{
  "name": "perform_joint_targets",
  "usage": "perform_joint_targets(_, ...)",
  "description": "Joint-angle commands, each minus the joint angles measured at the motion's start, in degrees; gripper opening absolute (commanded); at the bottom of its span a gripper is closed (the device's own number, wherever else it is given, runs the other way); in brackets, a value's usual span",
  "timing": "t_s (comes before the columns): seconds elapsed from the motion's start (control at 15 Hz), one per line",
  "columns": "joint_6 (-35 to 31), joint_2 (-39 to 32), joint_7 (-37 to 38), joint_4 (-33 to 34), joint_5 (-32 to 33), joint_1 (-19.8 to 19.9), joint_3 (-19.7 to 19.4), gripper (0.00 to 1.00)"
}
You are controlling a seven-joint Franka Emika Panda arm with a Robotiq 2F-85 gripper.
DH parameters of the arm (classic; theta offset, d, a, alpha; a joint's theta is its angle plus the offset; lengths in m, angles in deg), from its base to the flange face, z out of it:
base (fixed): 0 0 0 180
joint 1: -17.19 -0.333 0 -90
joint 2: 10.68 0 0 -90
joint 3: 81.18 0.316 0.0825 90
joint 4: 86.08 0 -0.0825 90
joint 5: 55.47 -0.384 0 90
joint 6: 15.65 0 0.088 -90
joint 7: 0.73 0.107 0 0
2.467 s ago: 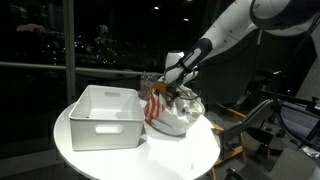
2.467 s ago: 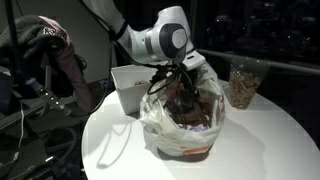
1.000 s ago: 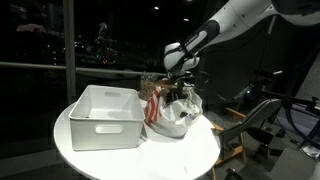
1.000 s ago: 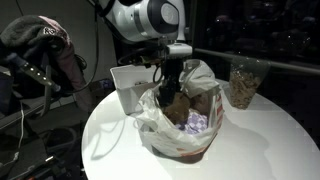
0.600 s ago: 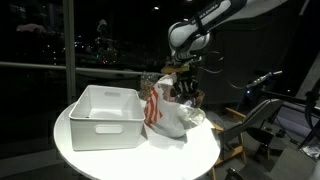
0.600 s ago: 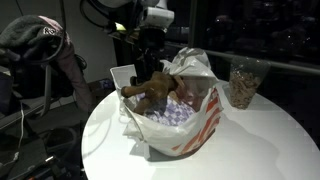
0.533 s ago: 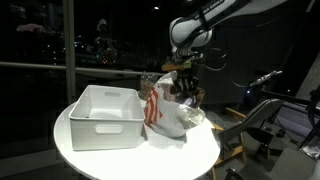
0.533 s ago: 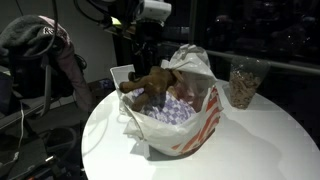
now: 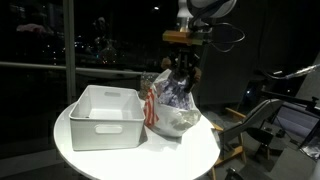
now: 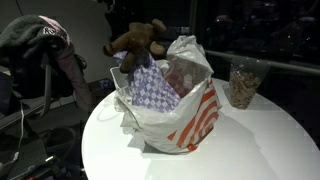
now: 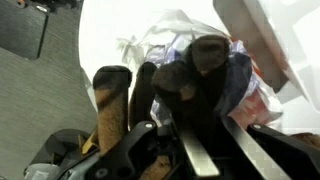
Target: Remove all the items from the plastic bag and put them inside the white basket
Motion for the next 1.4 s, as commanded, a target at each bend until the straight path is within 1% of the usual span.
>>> perform_joint_targets(0.0,-7.85,1.94,-2.12,0.67,0.25,0.98,3.11,0.03)
perform_joint_targets(0.27,-14.3,2.65,-2.62,3.46,2.73,1.12,6.0,0.03)
perform_joint_targets(0.73,-18.29,6.81,-1.24,11.12,7.25,1.25,12.08,0.03)
perform_joint_targets(0.8,-19.57,7.12,-0.96,12.16,7.47,1.43,12.78,0.03)
perform_joint_targets(0.93,-22.64,7.25,-1.42,13.91,5.91,1.13,13.65,0.03)
perform_joint_targets(1.13,-29.06,4.03,-3.25,15.69,4.2,0.73,14.6,0.03)
perform_joint_targets(1.27,-33.52,0.19,-3.56,16.18,4.2,1.11,15.3,0.03)
perform_joint_targets(1.33,-35.76,-2.9,-3.63,16.76,4.33,1.2,15.55,0.03)
